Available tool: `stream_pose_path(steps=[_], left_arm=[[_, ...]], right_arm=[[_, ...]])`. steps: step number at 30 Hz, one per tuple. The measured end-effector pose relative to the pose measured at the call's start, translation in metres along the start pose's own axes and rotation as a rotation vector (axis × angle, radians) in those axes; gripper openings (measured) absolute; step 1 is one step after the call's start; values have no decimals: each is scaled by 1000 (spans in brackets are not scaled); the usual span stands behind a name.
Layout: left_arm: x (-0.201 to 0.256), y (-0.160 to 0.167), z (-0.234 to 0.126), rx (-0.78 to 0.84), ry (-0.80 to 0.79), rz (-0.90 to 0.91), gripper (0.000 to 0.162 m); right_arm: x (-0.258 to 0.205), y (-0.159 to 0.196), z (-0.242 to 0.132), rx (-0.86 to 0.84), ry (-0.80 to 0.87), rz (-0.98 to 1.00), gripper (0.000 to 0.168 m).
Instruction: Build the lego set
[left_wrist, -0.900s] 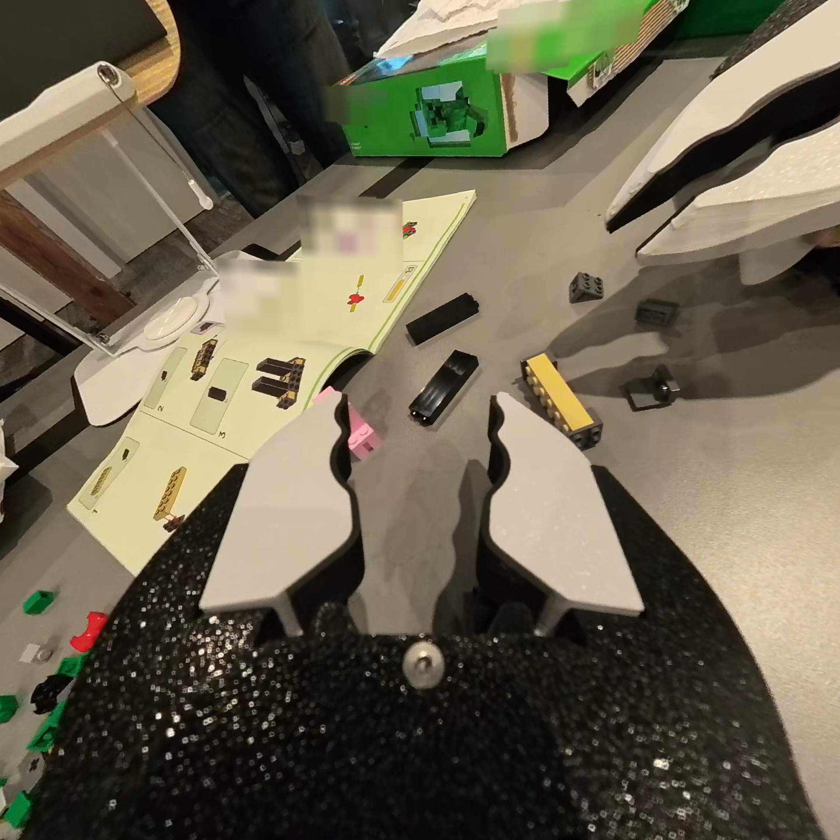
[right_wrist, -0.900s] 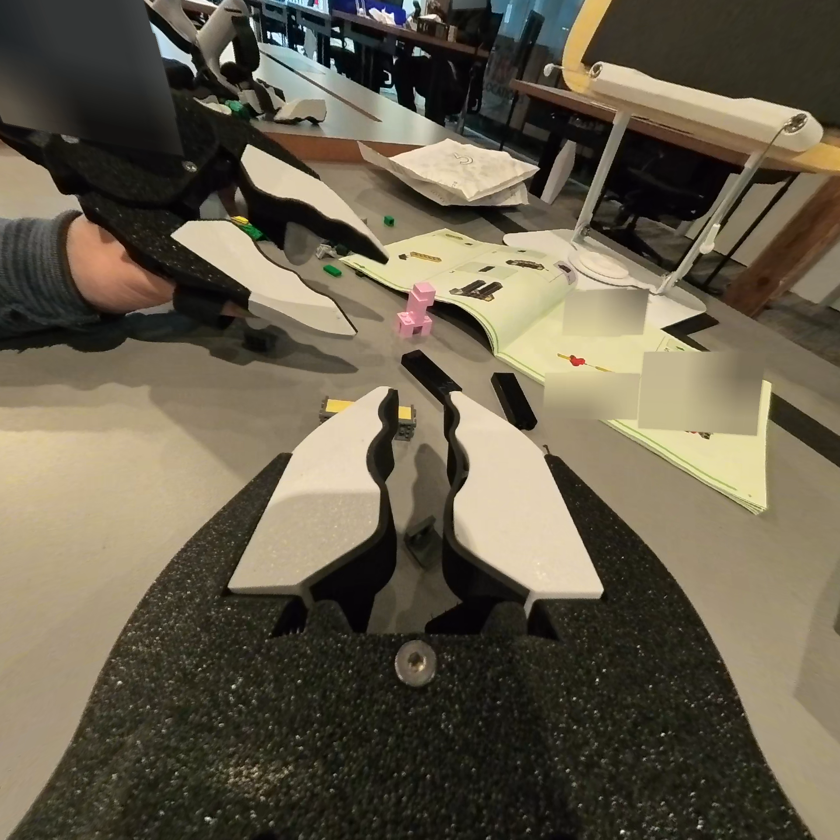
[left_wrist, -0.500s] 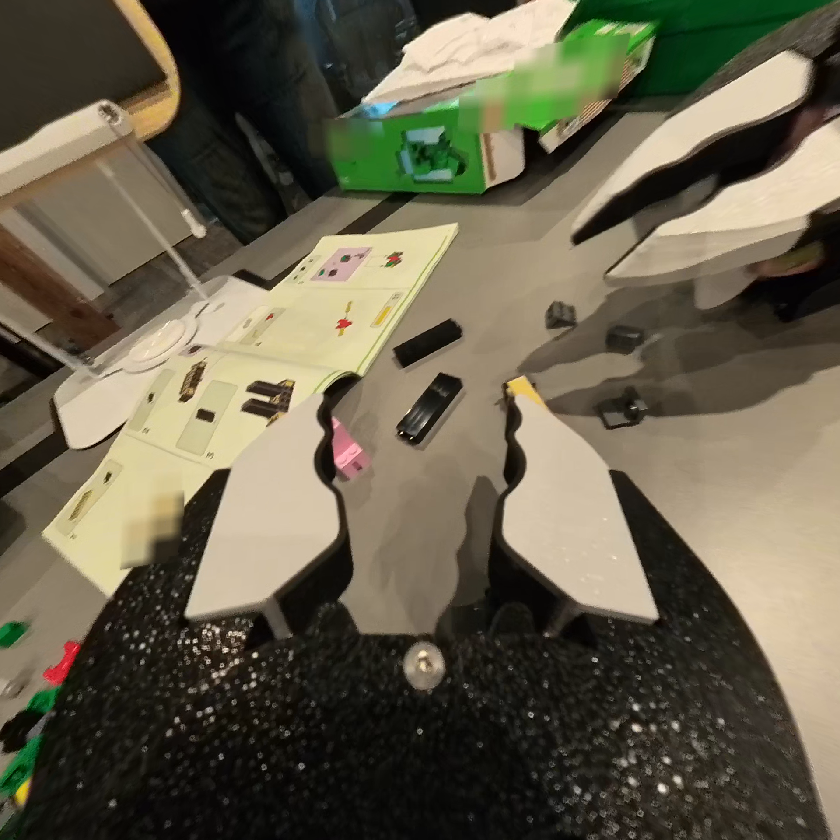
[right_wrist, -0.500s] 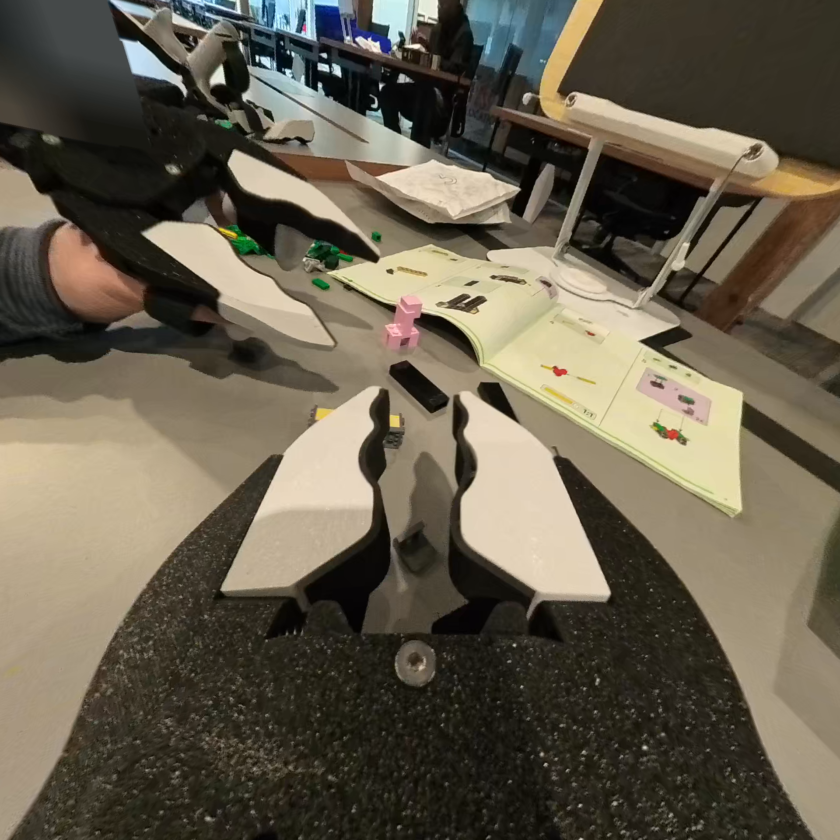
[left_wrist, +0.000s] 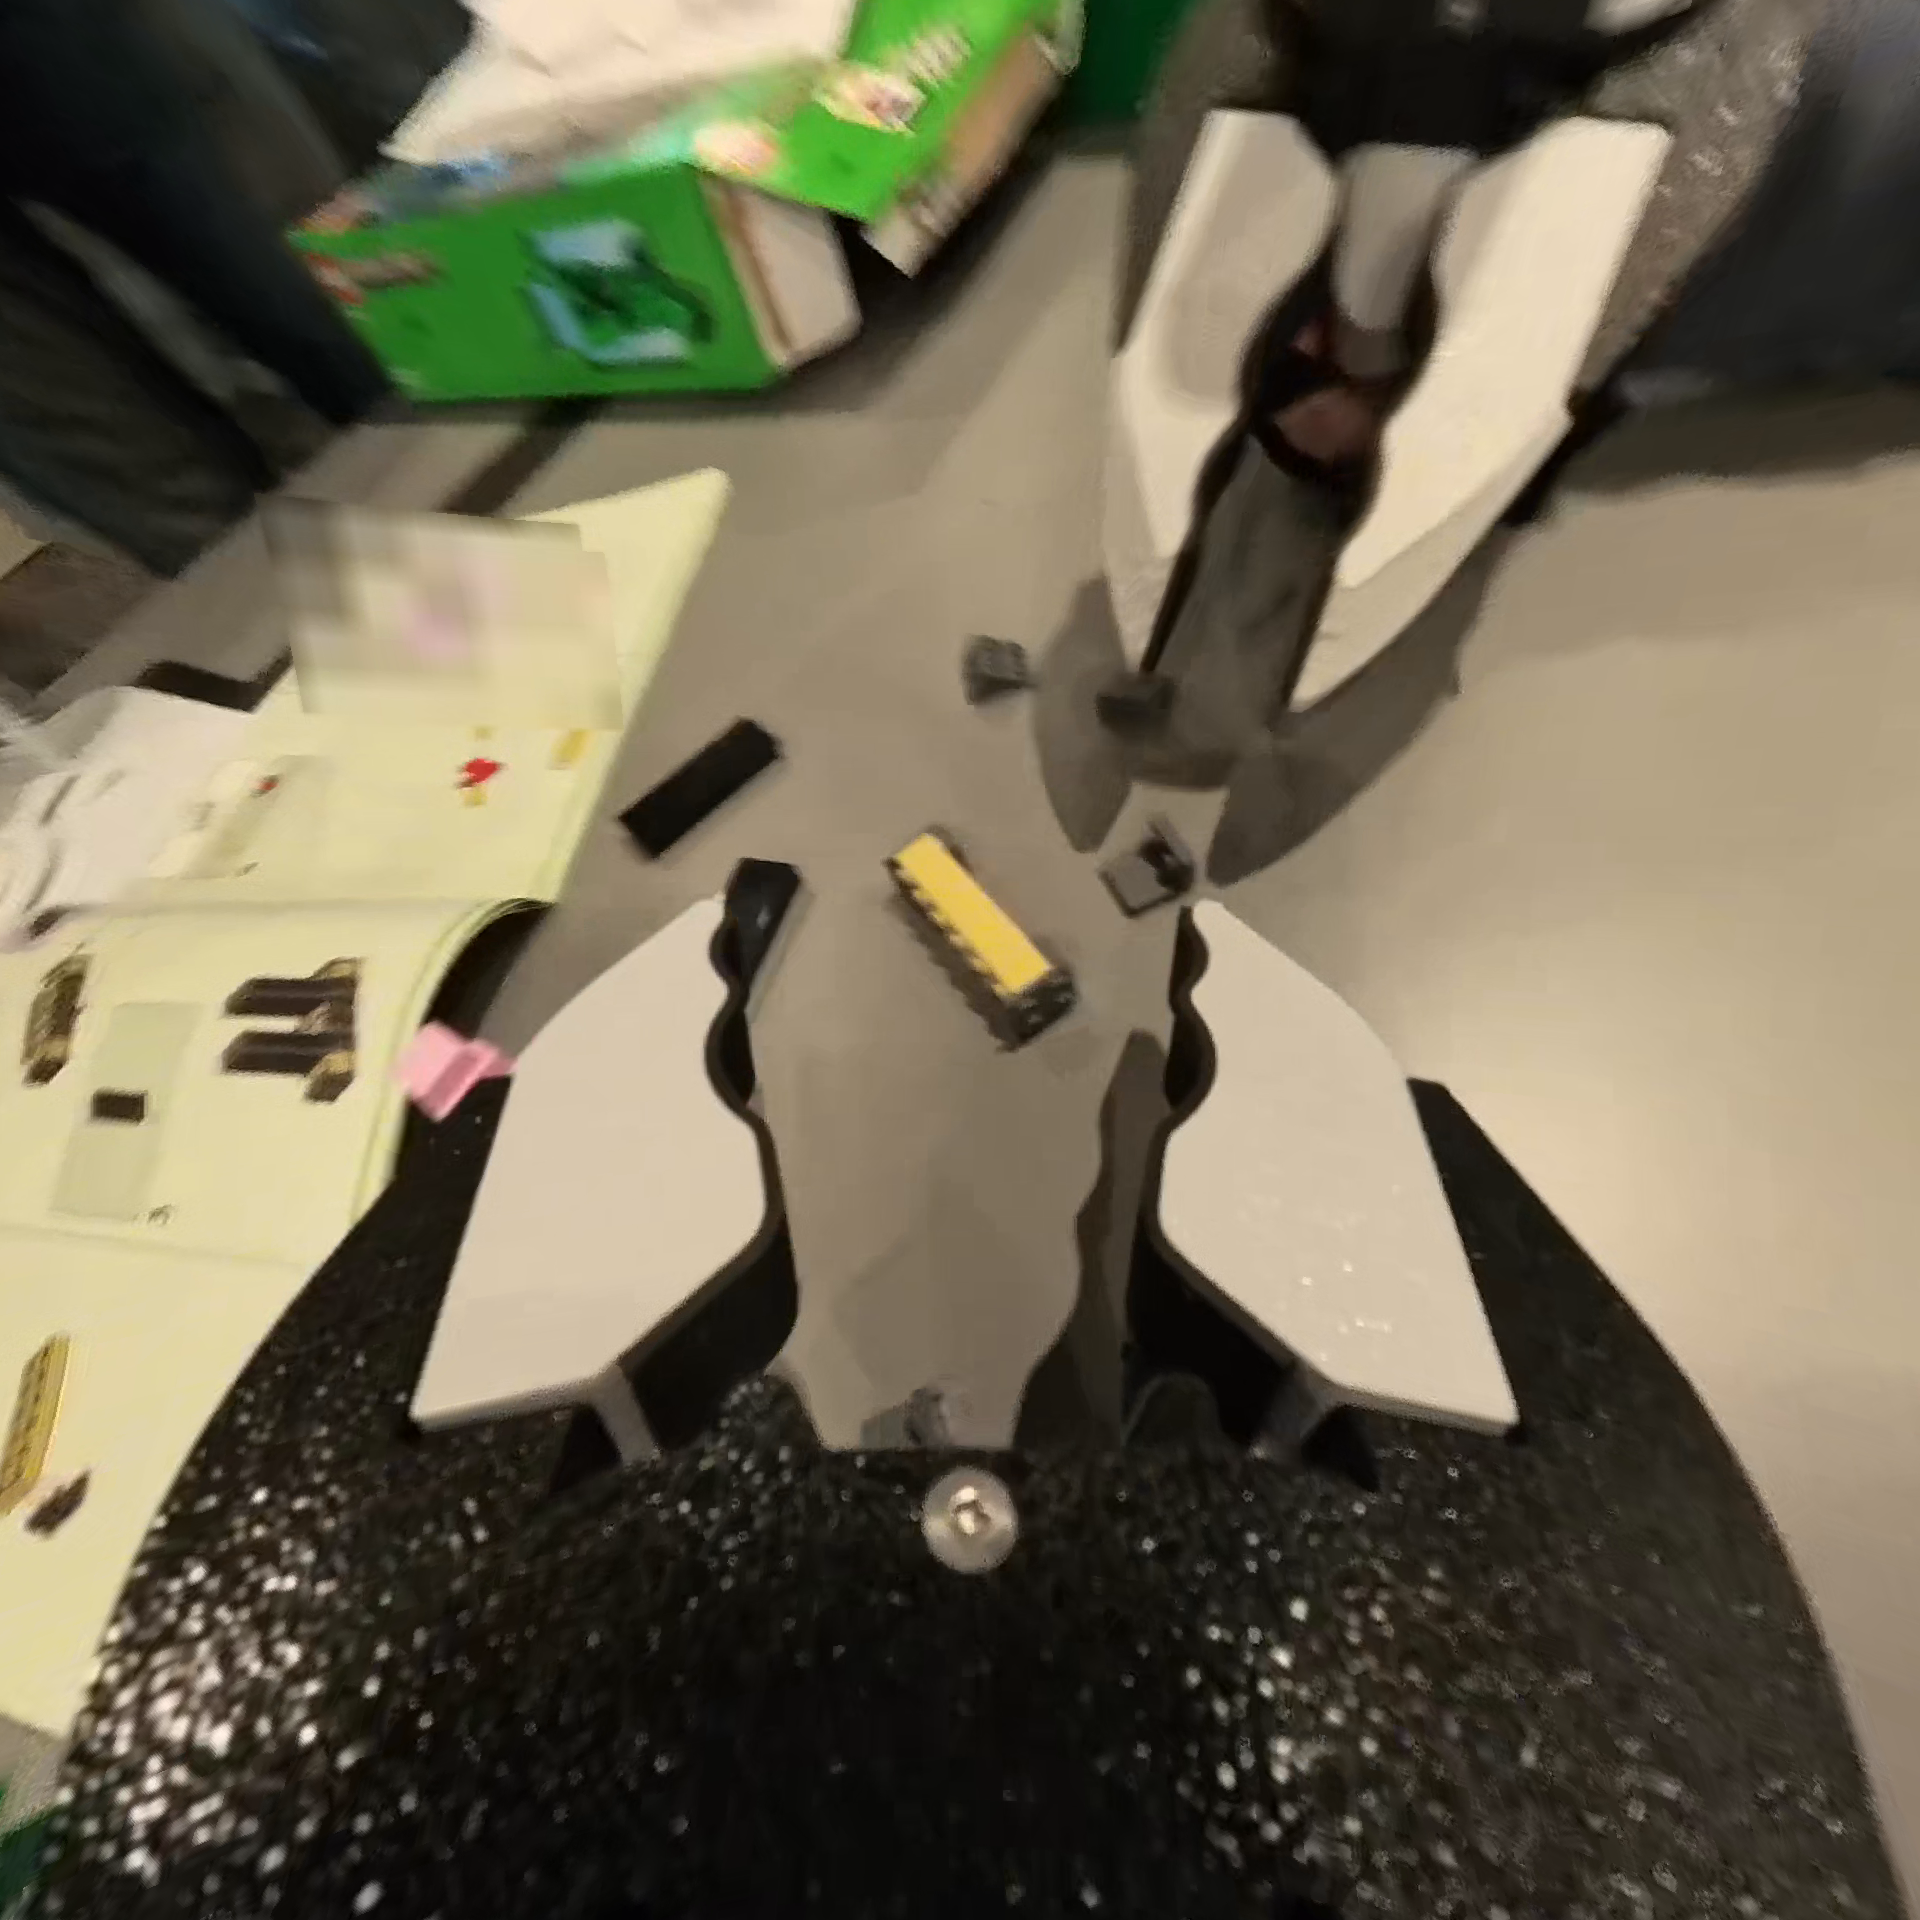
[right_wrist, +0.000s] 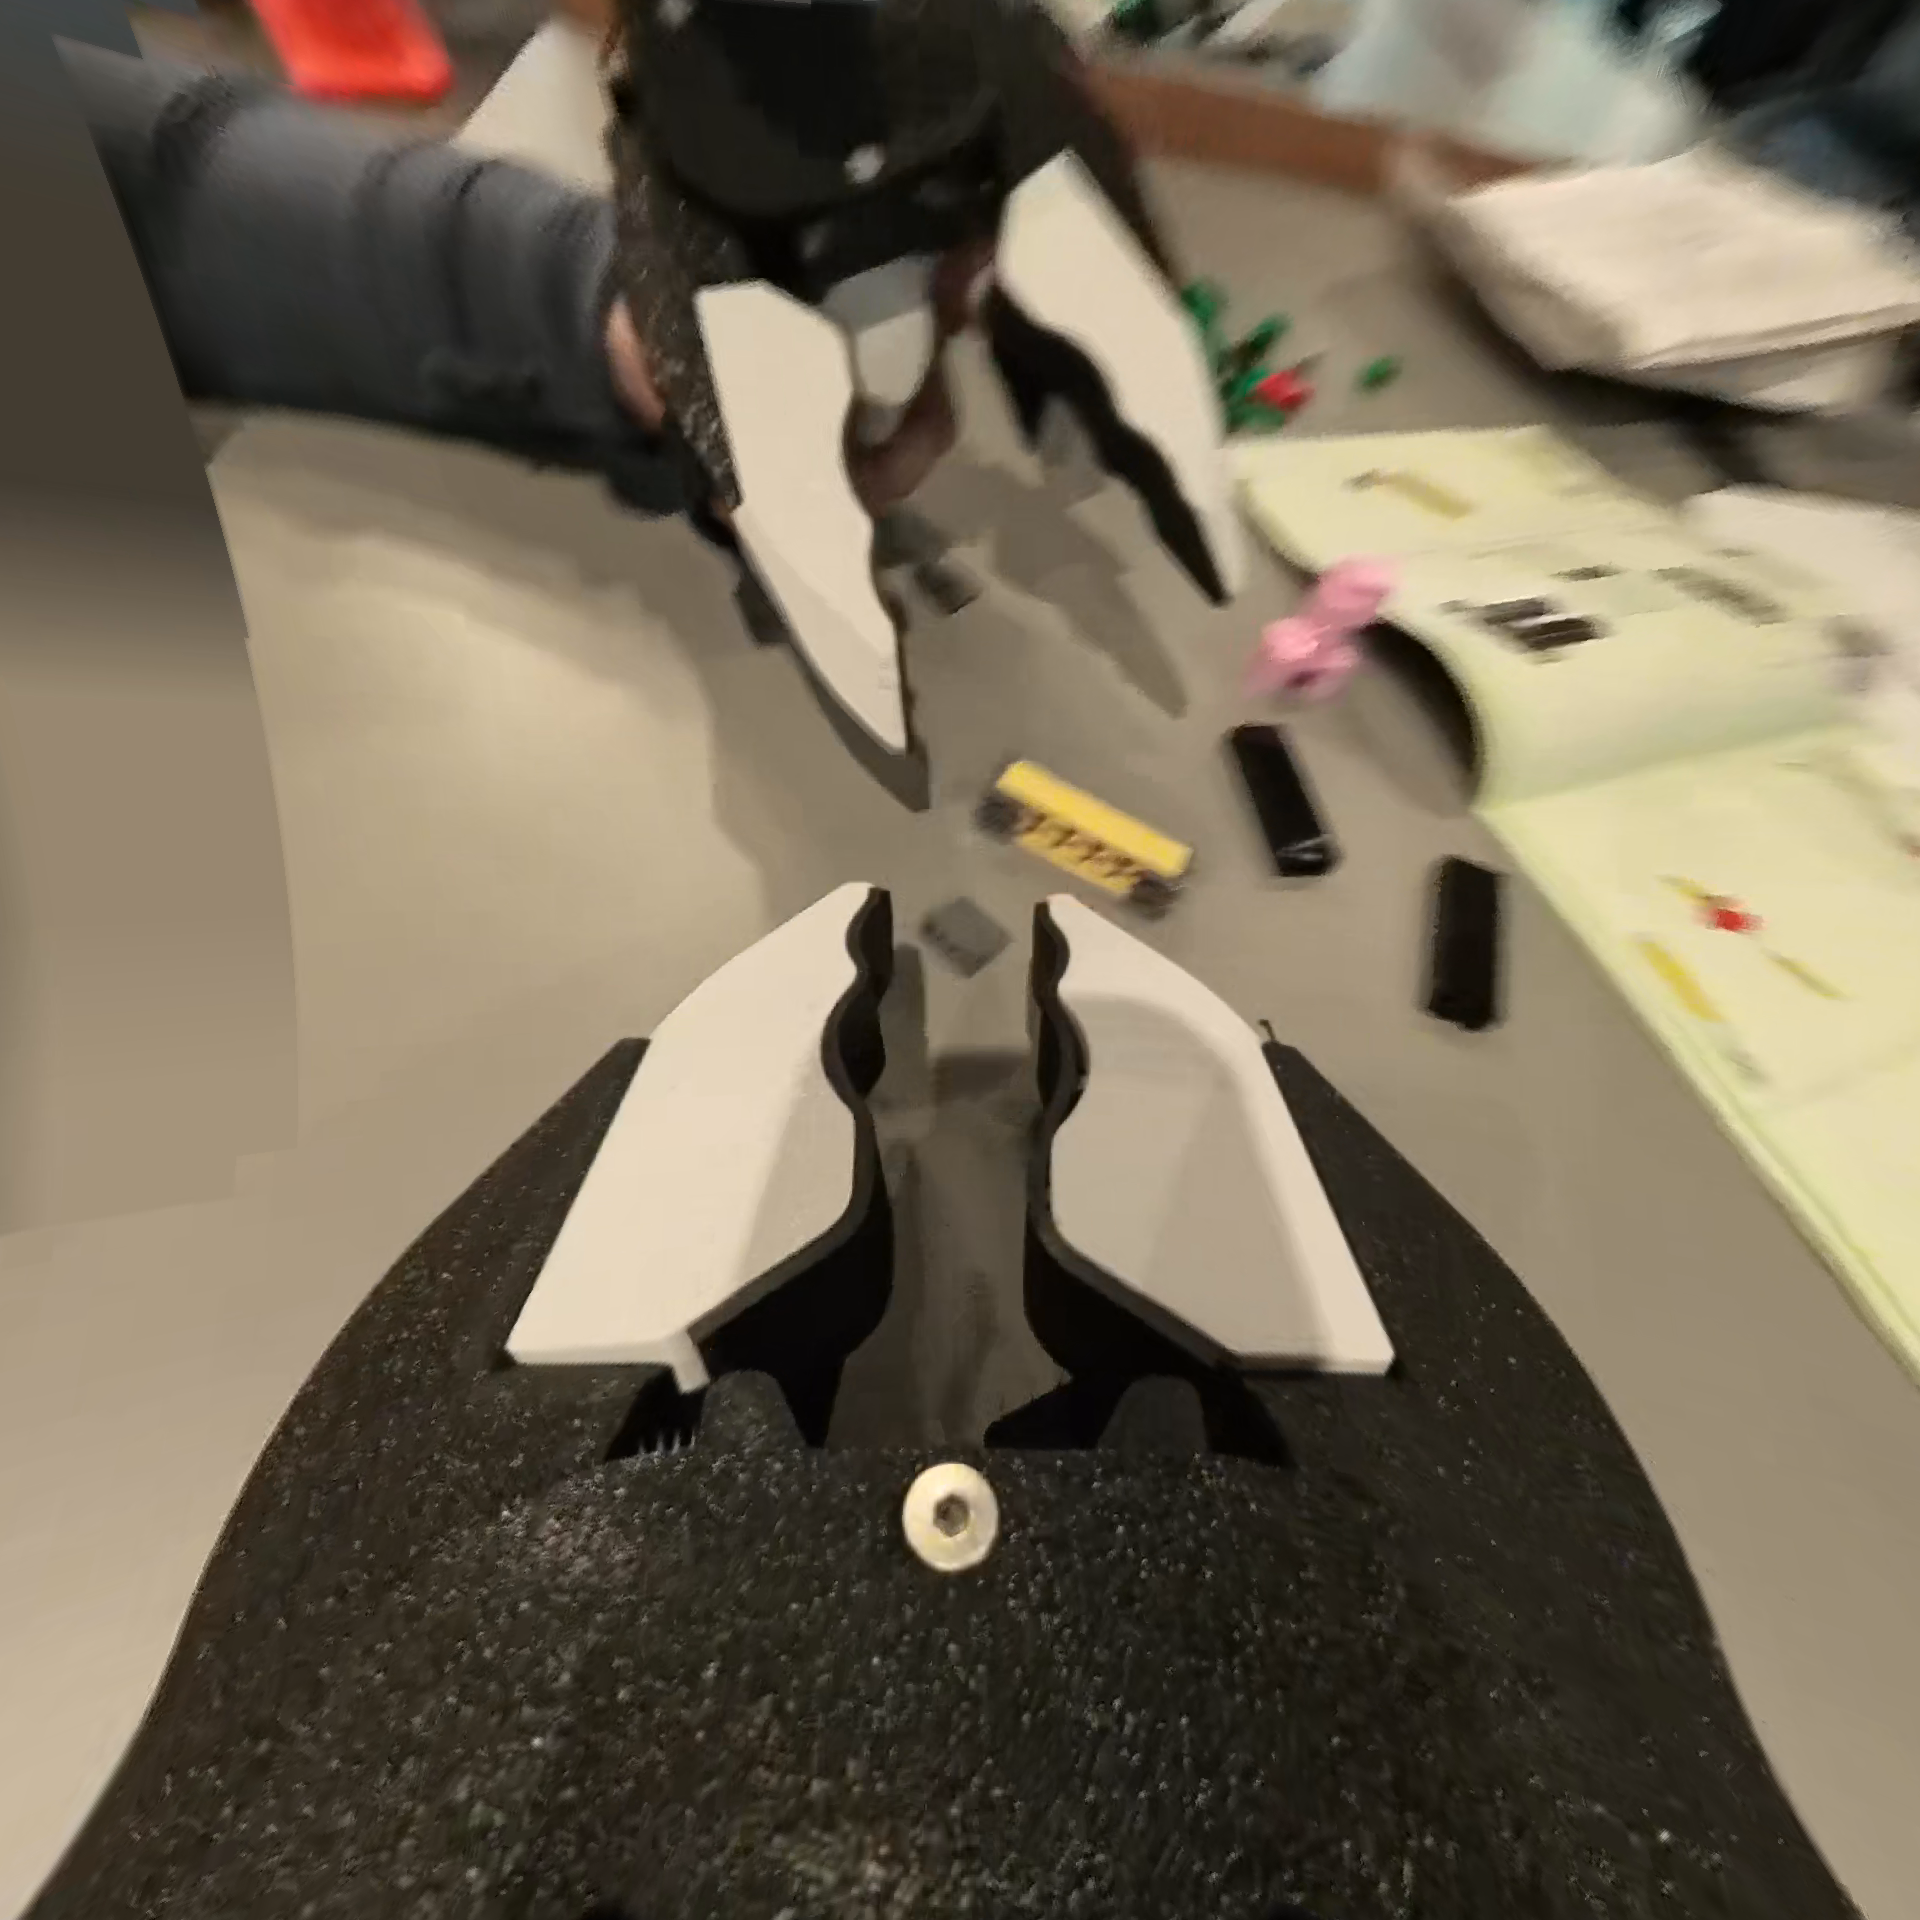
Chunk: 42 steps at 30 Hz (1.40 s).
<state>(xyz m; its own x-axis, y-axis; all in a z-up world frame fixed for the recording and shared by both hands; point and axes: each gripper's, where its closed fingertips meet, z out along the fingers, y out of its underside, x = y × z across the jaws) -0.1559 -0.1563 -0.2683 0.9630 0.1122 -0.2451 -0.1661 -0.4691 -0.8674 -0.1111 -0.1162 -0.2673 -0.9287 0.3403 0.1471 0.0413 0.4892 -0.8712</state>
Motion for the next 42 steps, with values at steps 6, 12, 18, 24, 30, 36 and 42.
stream_pose_path(steps=[6, 12, 18, 24, 30, 36, 42], left_arm=[[18, 5, 9, -69, 26, 131, 67], [23, 4, 11, -60, 57, 120, 67], [12, -5, 6, -21, -24, 140, 71], [3, -1, 4, -17, -48, 82, 72], [2, 2, 6, -6, -38, 52, 72], [3, 0, 7, 0, -46, 79, 73], [3, 2, 8, -10, -45, 79, 76]], right_arm=[[-4, 19, 19, -156, -33, -51, 21], [-3, 20, 26, -193, -31, -140, 19], [3, 9, 17, -198, -4, -110, 24], [-8, 0, 9, -294, -70, 23, 18], [1, 11, 20, -236, -31, -14, 20], [0, 13, 23, -184, -61, 5, 27], [-11, 16, 25, -201, -134, 65, 26]])
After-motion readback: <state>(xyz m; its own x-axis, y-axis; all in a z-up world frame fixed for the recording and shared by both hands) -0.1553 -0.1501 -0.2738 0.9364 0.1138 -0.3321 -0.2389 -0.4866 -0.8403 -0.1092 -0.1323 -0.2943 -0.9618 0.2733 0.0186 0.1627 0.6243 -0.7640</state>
